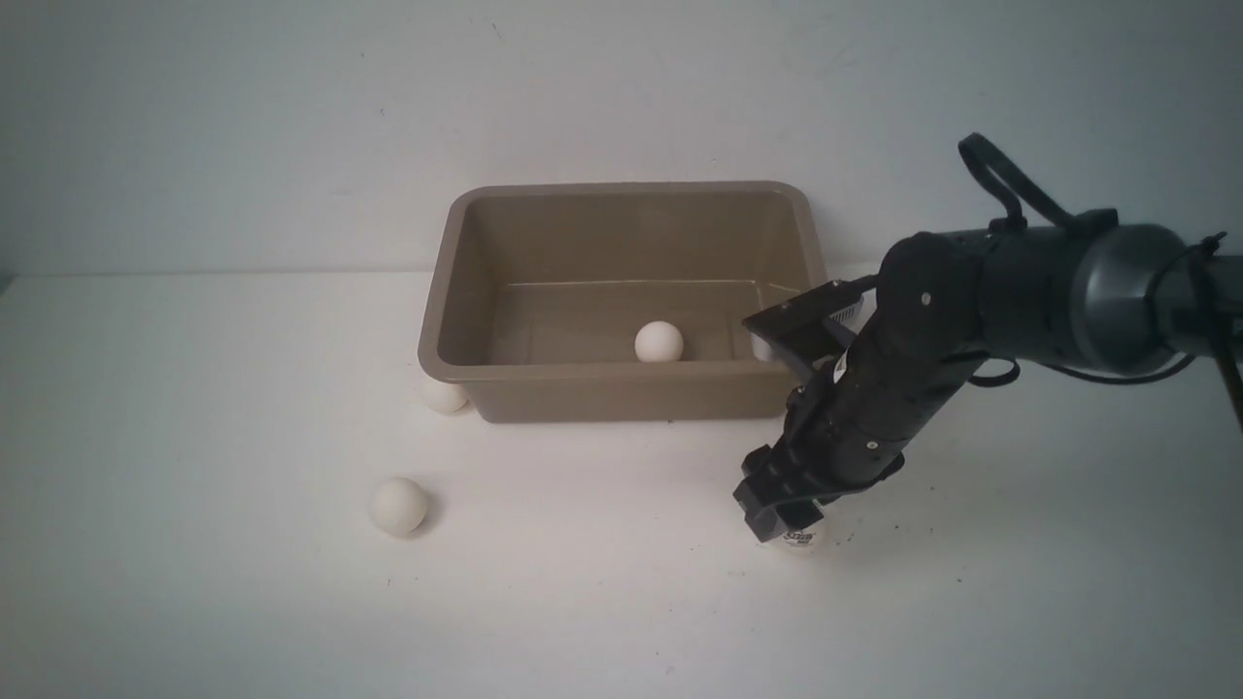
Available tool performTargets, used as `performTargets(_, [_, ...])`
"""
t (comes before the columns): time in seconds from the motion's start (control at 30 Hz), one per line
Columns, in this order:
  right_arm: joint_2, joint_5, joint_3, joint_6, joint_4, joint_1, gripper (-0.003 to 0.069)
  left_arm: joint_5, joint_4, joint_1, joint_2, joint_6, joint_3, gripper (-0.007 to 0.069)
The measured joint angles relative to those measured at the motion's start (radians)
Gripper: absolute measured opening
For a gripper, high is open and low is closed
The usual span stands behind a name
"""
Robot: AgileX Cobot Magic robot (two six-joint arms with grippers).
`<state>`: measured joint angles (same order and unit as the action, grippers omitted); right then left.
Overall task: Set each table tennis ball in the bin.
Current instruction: Use the right arm to clamp the table tennis ball closest to it
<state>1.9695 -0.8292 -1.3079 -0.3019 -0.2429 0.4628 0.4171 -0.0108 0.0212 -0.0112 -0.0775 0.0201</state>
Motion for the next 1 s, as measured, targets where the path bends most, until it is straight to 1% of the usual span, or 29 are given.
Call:
performTargets(0.2, [0.003,-0.008,0.000,0.014,0.013,0.000,0.0454,0.000,0.000,0.000,0.000,0.000,0.000,0.0492])
performTargets(0.53, [0.003,-0.024,-0.001,0.015,0.038,0.000,0.0362,0.000,0.000,0.000,0.000,0.000,0.000,0.0492])
performTargets(1.0, [0.013,-0.047,-0.012,0.006,0.038,0.000,0.0349,0.000,0.000,0.000,0.000,0.000,0.000,0.0492])
